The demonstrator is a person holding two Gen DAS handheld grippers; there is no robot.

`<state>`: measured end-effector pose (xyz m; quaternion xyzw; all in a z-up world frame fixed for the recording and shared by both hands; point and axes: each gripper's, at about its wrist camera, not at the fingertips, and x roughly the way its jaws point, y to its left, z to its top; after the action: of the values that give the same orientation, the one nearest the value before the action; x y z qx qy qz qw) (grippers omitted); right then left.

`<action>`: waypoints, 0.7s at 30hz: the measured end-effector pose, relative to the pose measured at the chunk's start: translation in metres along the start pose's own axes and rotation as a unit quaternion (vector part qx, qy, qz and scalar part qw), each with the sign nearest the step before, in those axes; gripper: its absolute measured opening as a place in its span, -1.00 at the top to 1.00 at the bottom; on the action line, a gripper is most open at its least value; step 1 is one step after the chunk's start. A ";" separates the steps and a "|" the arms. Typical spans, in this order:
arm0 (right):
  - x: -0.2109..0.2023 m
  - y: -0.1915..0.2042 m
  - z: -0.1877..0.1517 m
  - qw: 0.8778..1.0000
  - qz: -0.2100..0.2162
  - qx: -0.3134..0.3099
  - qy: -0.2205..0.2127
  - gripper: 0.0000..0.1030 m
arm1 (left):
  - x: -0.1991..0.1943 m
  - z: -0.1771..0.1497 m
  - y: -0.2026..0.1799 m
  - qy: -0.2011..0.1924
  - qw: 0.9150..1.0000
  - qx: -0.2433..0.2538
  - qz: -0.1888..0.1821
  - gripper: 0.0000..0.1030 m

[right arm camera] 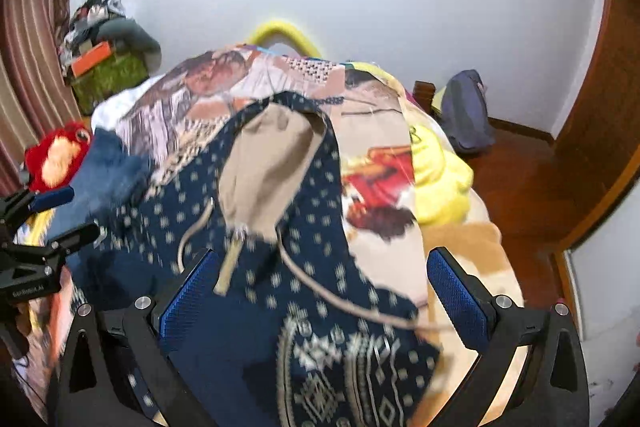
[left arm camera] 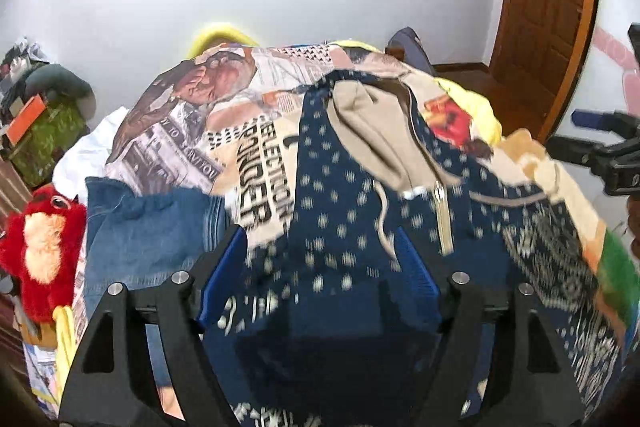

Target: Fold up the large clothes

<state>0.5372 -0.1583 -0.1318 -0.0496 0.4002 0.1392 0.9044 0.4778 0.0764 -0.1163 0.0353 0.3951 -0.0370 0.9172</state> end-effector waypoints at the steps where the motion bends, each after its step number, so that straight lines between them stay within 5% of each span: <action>1: 0.006 -0.001 0.007 1.000 0.003 0.004 0.003 -1.00 | 0.005 0.004 0.003 0.001 1.000 -0.007 0.000 -0.50; 16: 0.170 -0.019 0.044 0.991 0.025 0.079 0.100 -1.00 | 0.144 0.043 0.022 0.083 0.995 -0.056 -0.010 -0.50; 21: 0.215 -0.019 0.049 0.988 0.031 0.097 0.118 -0.79 | 0.179 0.050 0.025 0.100 0.991 -0.087 -0.015 -0.50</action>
<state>0.7154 -0.1213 -0.2584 0.0347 0.5174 0.1213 0.8464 0.6392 0.0894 -0.2113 -0.0473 0.4871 -0.0128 0.8720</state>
